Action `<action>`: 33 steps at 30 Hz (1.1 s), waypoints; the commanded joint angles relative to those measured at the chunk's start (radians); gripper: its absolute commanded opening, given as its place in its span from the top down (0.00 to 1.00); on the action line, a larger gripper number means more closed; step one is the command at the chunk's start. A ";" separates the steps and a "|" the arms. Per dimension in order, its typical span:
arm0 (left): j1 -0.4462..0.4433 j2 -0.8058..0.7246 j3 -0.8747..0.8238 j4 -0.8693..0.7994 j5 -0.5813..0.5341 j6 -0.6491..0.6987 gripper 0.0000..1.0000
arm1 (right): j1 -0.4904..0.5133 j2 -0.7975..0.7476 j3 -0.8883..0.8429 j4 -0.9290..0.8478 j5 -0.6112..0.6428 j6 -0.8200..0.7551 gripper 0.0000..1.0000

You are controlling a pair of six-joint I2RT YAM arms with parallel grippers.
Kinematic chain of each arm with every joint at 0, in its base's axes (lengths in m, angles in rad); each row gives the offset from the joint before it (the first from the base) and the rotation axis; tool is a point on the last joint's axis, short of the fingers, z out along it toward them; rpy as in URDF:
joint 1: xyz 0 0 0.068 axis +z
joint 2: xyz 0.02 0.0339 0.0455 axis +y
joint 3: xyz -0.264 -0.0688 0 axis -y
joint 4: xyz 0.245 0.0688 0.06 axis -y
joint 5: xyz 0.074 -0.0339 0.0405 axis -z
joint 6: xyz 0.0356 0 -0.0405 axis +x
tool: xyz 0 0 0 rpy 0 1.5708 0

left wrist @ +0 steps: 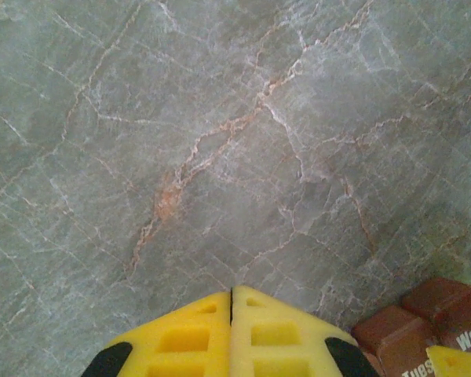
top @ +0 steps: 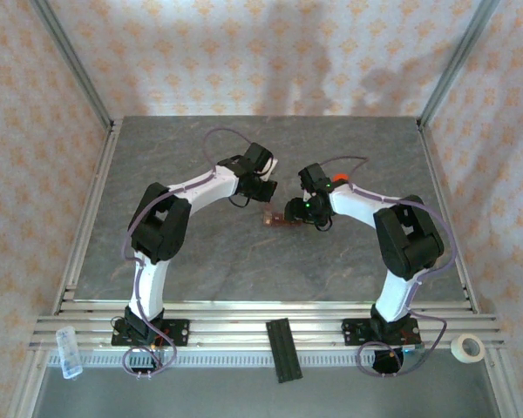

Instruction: Sort the pills into containers

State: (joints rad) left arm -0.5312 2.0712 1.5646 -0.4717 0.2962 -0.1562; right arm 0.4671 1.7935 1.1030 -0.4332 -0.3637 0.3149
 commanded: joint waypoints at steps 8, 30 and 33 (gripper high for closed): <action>-0.010 0.003 0.027 -0.074 0.081 0.019 1.00 | 0.004 0.034 -0.029 -0.001 0.055 0.022 0.32; -0.040 -0.069 -0.039 -0.097 0.132 0.006 1.00 | 0.004 0.038 -0.039 0.002 0.069 0.027 0.33; -0.046 -0.080 -0.053 -0.093 0.136 0.000 1.00 | 0.004 0.040 -0.037 0.002 0.068 0.029 0.33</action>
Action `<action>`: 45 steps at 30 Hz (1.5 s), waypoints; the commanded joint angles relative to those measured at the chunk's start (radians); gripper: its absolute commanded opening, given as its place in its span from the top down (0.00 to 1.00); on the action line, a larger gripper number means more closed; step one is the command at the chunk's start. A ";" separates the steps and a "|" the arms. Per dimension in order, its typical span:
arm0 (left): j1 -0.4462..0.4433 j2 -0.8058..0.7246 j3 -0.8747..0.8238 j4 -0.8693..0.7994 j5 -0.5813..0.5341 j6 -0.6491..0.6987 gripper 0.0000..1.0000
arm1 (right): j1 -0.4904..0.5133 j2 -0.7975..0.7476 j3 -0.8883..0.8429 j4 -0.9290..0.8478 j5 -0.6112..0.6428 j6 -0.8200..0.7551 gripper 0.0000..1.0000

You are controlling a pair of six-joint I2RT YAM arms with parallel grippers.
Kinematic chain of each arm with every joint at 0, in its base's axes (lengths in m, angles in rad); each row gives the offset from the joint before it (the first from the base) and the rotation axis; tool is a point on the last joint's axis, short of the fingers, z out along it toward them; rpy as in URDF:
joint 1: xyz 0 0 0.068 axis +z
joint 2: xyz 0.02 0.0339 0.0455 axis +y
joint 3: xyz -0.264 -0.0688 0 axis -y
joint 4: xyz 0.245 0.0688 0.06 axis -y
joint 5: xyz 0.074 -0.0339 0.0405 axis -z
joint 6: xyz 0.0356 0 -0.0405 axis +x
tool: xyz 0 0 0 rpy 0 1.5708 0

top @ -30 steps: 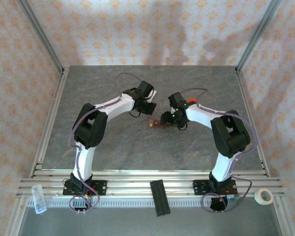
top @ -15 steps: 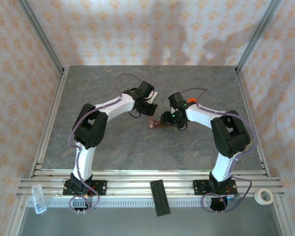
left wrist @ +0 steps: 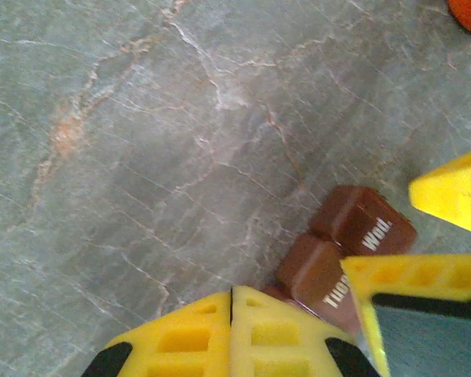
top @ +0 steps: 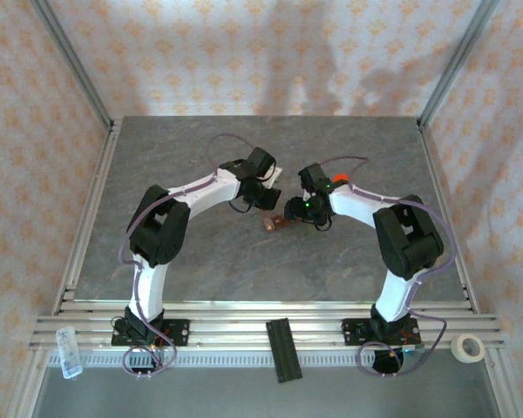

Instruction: Sort the pills into containers

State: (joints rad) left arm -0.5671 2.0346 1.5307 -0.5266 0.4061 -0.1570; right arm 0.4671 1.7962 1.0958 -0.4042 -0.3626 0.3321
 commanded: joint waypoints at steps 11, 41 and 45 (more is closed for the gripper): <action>0.015 -0.203 -0.167 0.124 -0.202 -0.081 1.00 | 0.004 0.044 -0.028 -0.027 0.063 0.011 0.33; 0.016 -0.107 -0.194 0.062 -0.065 -0.101 1.00 | 0.004 0.048 -0.039 -0.019 0.062 0.010 0.33; -0.002 -0.119 -0.205 0.064 -0.059 -0.105 1.00 | 0.004 0.049 -0.040 -0.019 0.061 0.010 0.33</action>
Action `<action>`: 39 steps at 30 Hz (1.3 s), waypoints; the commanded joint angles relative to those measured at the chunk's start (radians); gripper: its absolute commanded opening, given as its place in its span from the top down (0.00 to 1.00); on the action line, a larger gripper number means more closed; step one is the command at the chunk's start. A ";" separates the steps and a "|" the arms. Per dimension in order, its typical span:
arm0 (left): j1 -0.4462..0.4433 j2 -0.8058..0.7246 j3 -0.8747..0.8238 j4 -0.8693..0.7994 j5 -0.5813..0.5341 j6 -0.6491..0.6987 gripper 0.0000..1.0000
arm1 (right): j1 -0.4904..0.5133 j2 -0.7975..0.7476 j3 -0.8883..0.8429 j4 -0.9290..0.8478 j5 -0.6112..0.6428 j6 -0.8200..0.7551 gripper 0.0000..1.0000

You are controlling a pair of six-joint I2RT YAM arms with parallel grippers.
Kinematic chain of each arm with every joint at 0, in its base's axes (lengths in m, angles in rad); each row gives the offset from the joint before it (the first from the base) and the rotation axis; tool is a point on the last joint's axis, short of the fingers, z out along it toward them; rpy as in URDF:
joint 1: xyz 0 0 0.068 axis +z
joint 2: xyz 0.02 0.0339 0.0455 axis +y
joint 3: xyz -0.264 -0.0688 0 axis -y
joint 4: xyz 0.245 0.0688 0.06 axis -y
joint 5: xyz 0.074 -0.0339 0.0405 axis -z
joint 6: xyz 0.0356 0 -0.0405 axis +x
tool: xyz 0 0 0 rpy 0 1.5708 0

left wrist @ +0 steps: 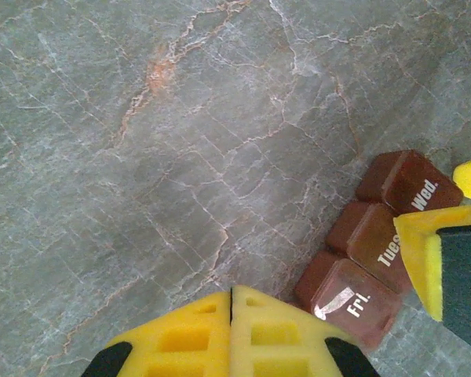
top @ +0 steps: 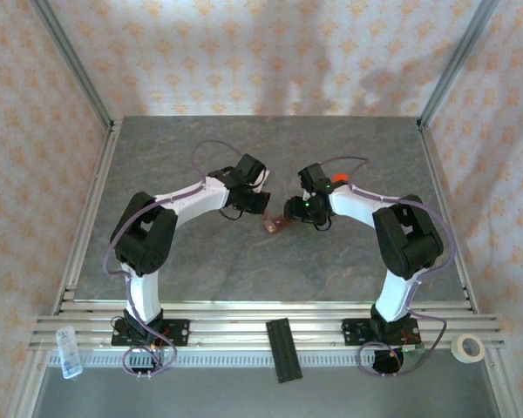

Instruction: Sort the pills into containers

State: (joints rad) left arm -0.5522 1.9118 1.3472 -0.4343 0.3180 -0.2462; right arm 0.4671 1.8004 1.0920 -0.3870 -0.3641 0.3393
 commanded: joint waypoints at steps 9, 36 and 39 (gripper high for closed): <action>-0.050 -0.061 -0.073 -0.005 0.050 -0.040 1.00 | 0.004 0.047 -0.035 -0.036 0.063 0.003 0.33; -0.063 -0.158 -0.264 0.160 -0.023 -0.170 1.00 | 0.004 0.051 -0.038 -0.035 0.059 -0.004 0.34; -0.066 -0.142 -0.278 0.206 0.030 -0.194 1.00 | 0.004 0.052 -0.040 -0.035 0.059 -0.004 0.34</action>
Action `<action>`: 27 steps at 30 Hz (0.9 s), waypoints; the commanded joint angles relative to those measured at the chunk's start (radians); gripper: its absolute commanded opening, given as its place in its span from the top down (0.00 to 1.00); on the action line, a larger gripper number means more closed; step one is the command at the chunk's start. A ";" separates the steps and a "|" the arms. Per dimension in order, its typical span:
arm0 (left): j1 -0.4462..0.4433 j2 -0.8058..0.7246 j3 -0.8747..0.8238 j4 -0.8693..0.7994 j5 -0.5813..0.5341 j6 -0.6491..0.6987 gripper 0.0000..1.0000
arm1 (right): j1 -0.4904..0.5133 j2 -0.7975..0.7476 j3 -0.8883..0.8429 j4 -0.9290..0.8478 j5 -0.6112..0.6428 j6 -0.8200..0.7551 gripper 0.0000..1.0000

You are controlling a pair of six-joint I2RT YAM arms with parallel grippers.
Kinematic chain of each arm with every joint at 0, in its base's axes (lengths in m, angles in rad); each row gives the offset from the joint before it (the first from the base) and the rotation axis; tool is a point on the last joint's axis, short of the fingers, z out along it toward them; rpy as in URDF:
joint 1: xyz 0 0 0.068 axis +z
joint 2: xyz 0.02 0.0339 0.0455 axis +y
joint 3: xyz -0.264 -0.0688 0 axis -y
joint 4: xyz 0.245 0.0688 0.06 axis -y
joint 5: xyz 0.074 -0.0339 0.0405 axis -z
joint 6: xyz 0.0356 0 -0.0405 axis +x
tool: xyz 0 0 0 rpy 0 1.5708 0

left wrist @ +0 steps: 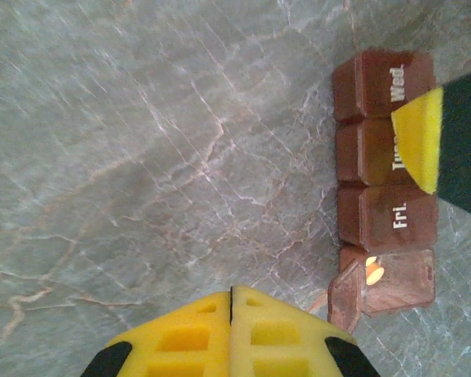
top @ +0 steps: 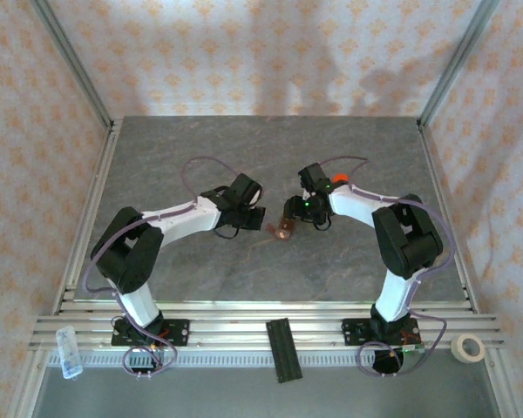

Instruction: Sort the pills into containers

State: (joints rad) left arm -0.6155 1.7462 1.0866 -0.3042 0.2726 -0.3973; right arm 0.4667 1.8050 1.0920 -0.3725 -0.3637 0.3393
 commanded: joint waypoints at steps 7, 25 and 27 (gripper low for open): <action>-0.018 0.038 -0.030 0.134 0.128 -0.082 1.00 | 0.004 0.051 -0.040 -0.045 0.055 -0.003 0.34; -0.086 0.035 -0.005 0.163 0.137 -0.111 1.00 | 0.004 0.052 -0.053 -0.036 0.053 -0.002 0.34; -0.096 0.038 0.002 0.162 0.137 -0.109 1.00 | 0.004 0.054 -0.053 -0.036 0.054 -0.003 0.35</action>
State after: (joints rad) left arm -0.6960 1.7725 1.0676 -0.1612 0.4072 -0.4980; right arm 0.4667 1.8057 1.0836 -0.3527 -0.3672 0.3393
